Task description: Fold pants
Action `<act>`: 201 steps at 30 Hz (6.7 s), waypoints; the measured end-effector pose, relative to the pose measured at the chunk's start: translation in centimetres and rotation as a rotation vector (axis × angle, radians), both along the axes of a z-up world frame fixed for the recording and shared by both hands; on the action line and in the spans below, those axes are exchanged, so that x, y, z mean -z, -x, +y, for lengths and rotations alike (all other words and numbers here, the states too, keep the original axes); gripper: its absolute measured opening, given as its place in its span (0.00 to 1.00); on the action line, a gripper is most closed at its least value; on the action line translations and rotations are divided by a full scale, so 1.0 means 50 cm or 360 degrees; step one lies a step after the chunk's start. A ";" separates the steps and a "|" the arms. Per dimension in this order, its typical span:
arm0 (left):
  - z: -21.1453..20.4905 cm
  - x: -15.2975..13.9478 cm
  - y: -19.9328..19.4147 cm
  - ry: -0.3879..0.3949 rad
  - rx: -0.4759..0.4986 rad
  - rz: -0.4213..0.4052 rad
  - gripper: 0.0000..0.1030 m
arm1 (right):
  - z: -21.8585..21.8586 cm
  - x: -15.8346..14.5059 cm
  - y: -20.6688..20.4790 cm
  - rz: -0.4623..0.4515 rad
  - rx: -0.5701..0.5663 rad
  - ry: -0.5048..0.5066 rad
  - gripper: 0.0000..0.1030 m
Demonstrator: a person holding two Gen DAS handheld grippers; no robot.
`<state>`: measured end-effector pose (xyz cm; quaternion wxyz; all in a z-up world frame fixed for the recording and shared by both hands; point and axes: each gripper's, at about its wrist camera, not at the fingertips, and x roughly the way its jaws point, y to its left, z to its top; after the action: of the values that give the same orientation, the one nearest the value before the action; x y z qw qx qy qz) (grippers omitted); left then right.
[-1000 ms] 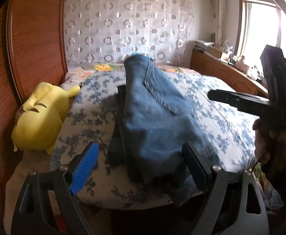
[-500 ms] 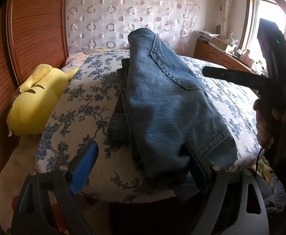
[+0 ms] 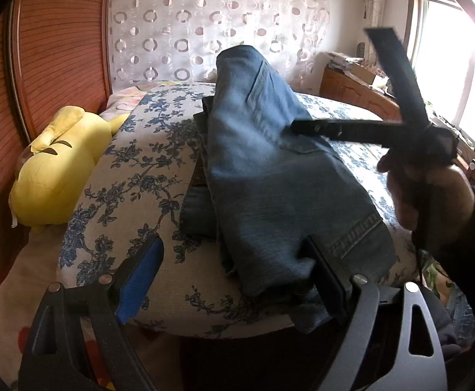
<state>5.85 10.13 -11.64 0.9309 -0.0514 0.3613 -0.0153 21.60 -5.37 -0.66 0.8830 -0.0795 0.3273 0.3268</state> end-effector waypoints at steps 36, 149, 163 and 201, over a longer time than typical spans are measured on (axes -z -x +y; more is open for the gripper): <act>0.040 -0.004 -0.033 0.0295 0.0101 -0.0018 0.37 | 0.021 0.003 -0.198 0.0454 -0.0282 -0.0140 0.62; -0.173 -0.314 -0.071 -0.0124 0.0136 -0.0512 0.99 | -0.168 -0.126 0.200 -0.0412 0.0343 -0.0259 0.49; -0.248 -0.313 -0.036 -0.0111 0.0107 -0.0464 0.99 | -0.201 -0.135 0.313 -0.0447 0.0570 -0.0227 0.64; -0.254 -0.346 0.052 -0.0118 0.0053 -0.0514 0.99 | -0.215 -0.137 0.391 -0.0540 0.0681 -0.0246 0.64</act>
<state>3.27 -2.56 5.66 0.9778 -0.0080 0.2081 -0.0254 2.04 -16.11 6.20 0.9775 0.0054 0.1581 0.1391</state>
